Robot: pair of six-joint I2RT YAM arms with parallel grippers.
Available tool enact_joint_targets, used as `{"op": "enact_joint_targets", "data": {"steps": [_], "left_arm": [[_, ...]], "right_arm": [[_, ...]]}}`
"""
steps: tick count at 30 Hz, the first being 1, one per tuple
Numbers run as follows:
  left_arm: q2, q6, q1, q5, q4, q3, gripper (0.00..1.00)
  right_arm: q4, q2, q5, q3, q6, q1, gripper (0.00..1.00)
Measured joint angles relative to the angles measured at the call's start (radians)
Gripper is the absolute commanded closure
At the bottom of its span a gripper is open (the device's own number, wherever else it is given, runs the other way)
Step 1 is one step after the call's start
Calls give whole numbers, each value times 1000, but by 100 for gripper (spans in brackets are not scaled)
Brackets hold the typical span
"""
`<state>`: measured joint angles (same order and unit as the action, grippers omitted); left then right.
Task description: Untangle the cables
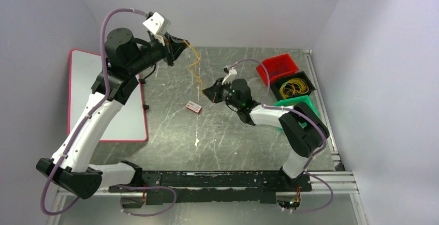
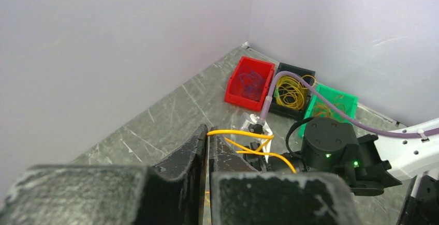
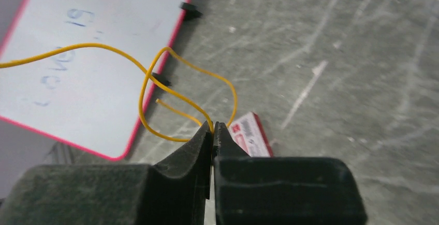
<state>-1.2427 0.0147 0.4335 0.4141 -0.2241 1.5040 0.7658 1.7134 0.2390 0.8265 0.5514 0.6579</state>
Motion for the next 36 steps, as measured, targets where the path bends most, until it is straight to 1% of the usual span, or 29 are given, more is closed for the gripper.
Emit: {"op": "enact_joint_targets", "data": {"steps": [5, 6, 11, 16, 19, 27, 29, 33, 36], "left_arm": [[26, 0, 0, -58, -2, 0, 93], [46, 0, 0, -93, -2, 0, 93], [65, 0, 0, -142, -7, -16, 93], [70, 0, 0, -224, -21, -36, 93], [82, 0, 0, -290, -38, -47, 93], [130, 0, 2, -498, -67, -64, 93], [137, 0, 2, -529, -70, -69, 93], [139, -1, 2, -535, -68, -73, 93], [139, -2, 1, -484, -55, -74, 93]], "right_arm": [[-131, -3, -87, -8, -19, -24, 100], [-153, -18, -97, -51, -4, -66, 100], [-142, -36, -74, -105, 43, -127, 100], [-135, -54, -40, -124, 80, -200, 100], [-128, -63, -15, -131, 88, -232, 100], [-119, -99, 43, -146, 84, -268, 100], [-119, -114, 62, -148, 75, -279, 100], [-122, -143, 118, -149, 37, -306, 100], [-143, -169, 191, -145, -14, -317, 99]]}}
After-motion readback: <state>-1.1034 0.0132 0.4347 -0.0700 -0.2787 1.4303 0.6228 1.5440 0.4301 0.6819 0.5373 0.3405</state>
